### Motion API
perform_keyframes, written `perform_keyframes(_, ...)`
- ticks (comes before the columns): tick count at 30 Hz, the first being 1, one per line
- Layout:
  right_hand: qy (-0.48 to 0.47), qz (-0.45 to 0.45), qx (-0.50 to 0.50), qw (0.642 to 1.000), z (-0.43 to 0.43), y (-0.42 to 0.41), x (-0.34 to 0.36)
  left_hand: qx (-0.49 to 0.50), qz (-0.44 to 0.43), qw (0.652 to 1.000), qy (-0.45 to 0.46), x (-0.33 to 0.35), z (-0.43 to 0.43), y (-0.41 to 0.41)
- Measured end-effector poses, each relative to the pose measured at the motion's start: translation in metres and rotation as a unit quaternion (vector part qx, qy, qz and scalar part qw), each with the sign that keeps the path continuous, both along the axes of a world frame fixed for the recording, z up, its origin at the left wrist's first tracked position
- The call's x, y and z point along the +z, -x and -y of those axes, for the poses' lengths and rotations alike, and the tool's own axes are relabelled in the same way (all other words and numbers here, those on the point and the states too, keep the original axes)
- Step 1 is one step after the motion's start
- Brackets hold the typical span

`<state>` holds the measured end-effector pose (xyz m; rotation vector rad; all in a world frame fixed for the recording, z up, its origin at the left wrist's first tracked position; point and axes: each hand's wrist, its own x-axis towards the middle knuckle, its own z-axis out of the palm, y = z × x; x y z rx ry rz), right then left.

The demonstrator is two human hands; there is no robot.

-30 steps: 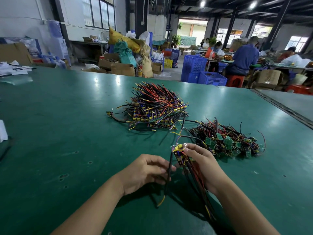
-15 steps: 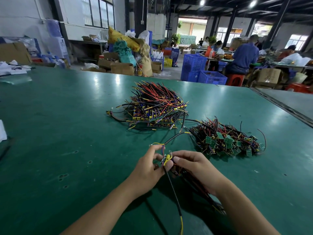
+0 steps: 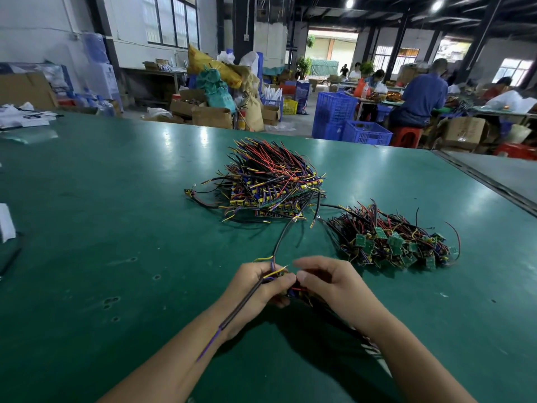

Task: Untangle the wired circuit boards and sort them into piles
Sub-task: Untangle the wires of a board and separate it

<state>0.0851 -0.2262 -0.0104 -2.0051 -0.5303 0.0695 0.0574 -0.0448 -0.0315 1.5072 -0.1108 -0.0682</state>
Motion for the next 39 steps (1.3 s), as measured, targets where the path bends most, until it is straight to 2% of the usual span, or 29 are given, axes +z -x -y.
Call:
perform_keyframes(1,0.044,0.101,-0.067,0.992,-0.002,0.001,0.0,0.026,0.001,1.0,0.008,0.0,0.0,-0.001)
perform_keyframes(3,0.074,0.327,-0.156,0.929,-0.005,0.002,0.003,0.083,0.01,0.996,0.031,-0.002,-0.002,-0.005)
perform_keyframes(5,0.028,0.439,-0.152,0.885,-0.007,0.006,0.01,0.131,0.02,0.988,0.078,-0.001,-0.004,-0.009)
perform_keyframes(6,0.004,0.45,-0.124,0.884,-0.007,0.008,0.012,0.146,0.021,0.983,0.108,0.001,-0.004,-0.01)
perform_keyframes(8,-0.006,0.352,-0.055,0.934,-0.011,0.013,0.012,0.156,0.017,0.974,0.162,0.003,-0.004,-0.012)
perform_keyframes(10,0.062,0.172,-0.002,0.983,-0.019,0.017,0.005,0.146,0.01,0.968,0.203,0.003,-0.004,-0.012)
perform_keyframes(11,0.078,0.083,0.02,0.993,-0.024,0.019,-0.002,0.135,0.006,0.966,0.219,0.003,-0.004,-0.011)
perform_keyframes(12,0.048,0.0,0.029,0.998,-0.029,0.018,-0.008,0.123,0.001,0.965,0.232,0.003,-0.003,-0.01)
perform_keyframes(13,-0.019,-0.078,0.022,0.997,-0.033,0.017,-0.013,0.111,-0.002,0.964,0.24,0.004,-0.002,-0.009)
perform_keyframes(15,-0.169,-0.177,-0.014,0.97,-0.038,0.015,-0.017,0.094,-0.001,0.965,0.244,0.005,0.0,-0.008)
perform_keyframes(17,-0.262,-0.182,-0.034,0.947,-0.037,0.013,-0.015,0.084,0.005,0.968,0.237,0.005,0.002,-0.006)
perform_keyframes(19,-0.308,-0.153,-0.027,0.939,-0.034,0.013,-0.011,0.087,0.013,0.973,0.212,0.005,0.003,-0.006)
perform_keyframes(23,-0.275,-0.102,-0.038,0.955,-0.031,0.014,-0.008,0.111,0.032,0.983,0.142,0.001,0.001,-0.008)
perform_keyframes(28,-0.243,-0.077,-0.065,0.965,-0.034,0.015,-0.013,0.118,0.038,0.986,0.116,0.002,0.001,-0.007)
perform_keyframes(39,-0.275,-0.074,-0.045,0.958,-0.031,0.014,-0.014,0.128,0.071,0.988,0.056,0.0,0.002,-0.008)
